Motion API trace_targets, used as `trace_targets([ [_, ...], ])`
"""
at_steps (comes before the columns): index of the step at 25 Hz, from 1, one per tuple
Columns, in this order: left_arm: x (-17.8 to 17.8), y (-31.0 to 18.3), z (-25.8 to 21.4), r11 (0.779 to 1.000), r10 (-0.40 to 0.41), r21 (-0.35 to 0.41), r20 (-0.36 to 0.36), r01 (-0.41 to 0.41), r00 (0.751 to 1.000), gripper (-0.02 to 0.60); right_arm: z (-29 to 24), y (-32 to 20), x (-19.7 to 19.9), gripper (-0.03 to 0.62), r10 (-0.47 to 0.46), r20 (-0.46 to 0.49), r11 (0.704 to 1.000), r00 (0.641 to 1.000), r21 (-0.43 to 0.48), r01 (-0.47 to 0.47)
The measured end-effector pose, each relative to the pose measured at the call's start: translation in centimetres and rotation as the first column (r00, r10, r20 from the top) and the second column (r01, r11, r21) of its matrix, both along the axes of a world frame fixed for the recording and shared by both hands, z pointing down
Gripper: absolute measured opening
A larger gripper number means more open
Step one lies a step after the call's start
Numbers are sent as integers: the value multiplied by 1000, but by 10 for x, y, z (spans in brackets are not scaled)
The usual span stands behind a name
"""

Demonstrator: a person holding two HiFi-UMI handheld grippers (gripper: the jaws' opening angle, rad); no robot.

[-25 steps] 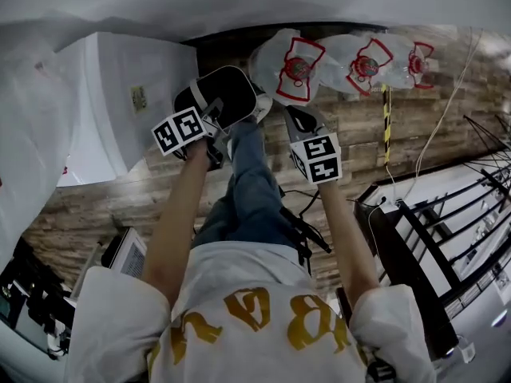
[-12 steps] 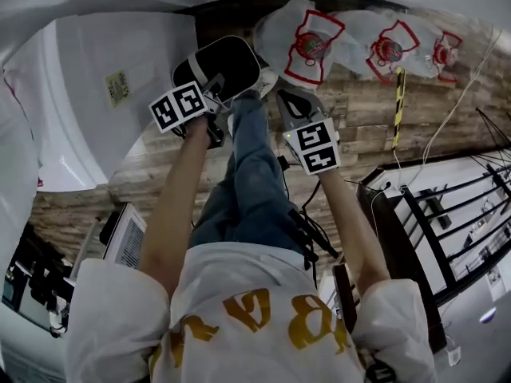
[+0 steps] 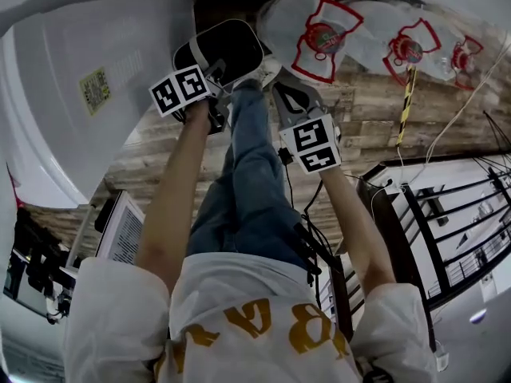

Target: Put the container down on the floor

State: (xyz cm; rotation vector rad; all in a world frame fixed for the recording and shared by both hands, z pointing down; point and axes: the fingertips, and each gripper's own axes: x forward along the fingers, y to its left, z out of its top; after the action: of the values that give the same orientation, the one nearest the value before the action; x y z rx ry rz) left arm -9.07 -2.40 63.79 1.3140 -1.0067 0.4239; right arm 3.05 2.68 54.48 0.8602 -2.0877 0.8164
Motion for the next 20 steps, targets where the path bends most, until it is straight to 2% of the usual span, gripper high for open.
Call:
trace_targets([
  [11,-8,2,61,1000,1,-31,39,1,999,11,44,19,-6,30,-54,-2,998,999,-44,53],
  [17,-8,0,91,1000,14,-27,61,-12,998,11,70,19,-13,30,-51,3,997,999,-66,51],
  [20,-11,-4,105,1000,23,-13,71,-22,997,11,84,22,-21,30,-80,4,993,997,-88,80],
])
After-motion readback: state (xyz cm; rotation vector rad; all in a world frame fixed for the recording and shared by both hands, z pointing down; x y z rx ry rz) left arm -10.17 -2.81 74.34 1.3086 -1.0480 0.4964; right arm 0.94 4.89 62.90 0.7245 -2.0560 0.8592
